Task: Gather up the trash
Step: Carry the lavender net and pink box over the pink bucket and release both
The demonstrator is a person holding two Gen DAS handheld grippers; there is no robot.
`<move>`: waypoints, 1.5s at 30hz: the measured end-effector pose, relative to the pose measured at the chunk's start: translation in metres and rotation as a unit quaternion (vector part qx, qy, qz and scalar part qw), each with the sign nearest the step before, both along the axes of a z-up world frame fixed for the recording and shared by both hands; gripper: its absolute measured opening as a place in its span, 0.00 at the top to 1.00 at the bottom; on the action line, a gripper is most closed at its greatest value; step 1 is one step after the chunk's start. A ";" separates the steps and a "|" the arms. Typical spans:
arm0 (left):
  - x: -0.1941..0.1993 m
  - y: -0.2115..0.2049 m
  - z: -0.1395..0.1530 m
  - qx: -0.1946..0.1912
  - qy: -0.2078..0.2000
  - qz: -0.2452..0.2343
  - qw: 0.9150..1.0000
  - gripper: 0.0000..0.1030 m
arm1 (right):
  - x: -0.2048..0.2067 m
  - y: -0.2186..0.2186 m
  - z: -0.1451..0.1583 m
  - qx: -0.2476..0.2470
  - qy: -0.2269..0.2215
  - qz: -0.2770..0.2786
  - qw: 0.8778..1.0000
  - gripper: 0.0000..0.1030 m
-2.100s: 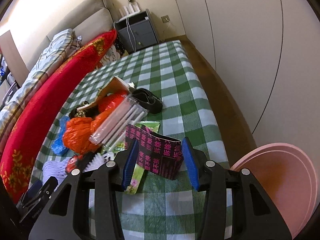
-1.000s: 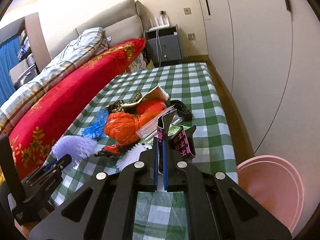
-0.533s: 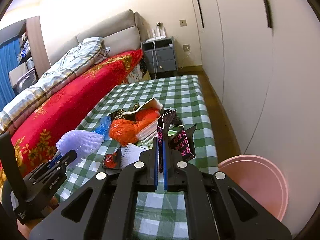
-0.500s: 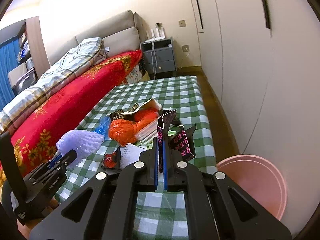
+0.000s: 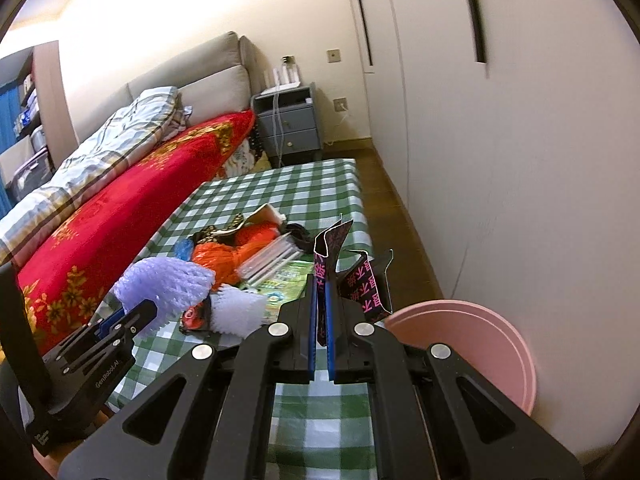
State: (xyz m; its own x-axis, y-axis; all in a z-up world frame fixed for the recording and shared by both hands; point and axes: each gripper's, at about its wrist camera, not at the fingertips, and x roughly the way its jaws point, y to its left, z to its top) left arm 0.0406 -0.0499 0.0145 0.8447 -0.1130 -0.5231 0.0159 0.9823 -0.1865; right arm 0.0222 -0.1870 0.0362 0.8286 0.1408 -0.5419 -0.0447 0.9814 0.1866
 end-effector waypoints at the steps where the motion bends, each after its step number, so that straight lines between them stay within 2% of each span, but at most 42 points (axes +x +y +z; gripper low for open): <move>1: 0.000 -0.005 0.000 0.000 0.000 -0.007 1.000 0.79 | -0.002 -0.004 0.001 0.001 0.000 -0.005 1.000 0.96; 14: 0.017 -0.072 -0.003 0.005 -0.010 -0.097 0.995 0.79 | -0.020 -0.052 0.005 0.007 0.006 -0.077 0.997 0.96; 22: 0.028 -0.128 -0.015 0.007 -0.010 -0.165 0.986 0.79 | -0.027 -0.084 0.003 0.010 0.022 -0.134 0.991 0.96; 28: 0.043 -0.154 -0.027 -0.004 0.005 -0.204 0.979 0.79 | -0.023 -0.100 -0.005 0.021 0.036 -0.163 0.986 0.96; 36: 0.061 -0.180 -0.042 -0.011 0.033 -0.232 0.972 0.79 | -0.015 -0.107 -0.012 0.021 0.049 -0.179 0.982 0.96; 45: 0.075 -0.191 -0.053 -0.022 0.048 -0.257 0.965 0.77 | -0.006 -0.110 -0.018 0.022 0.059 -0.189 0.980 0.95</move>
State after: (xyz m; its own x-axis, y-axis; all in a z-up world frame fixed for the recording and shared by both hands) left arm 0.1157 -0.2411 -0.0382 0.6192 -0.5271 -0.5820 0.4791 0.8409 -0.2519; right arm 0.0159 -0.2967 0.0180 0.7585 -0.1384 -0.6368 0.3443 0.9148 0.2113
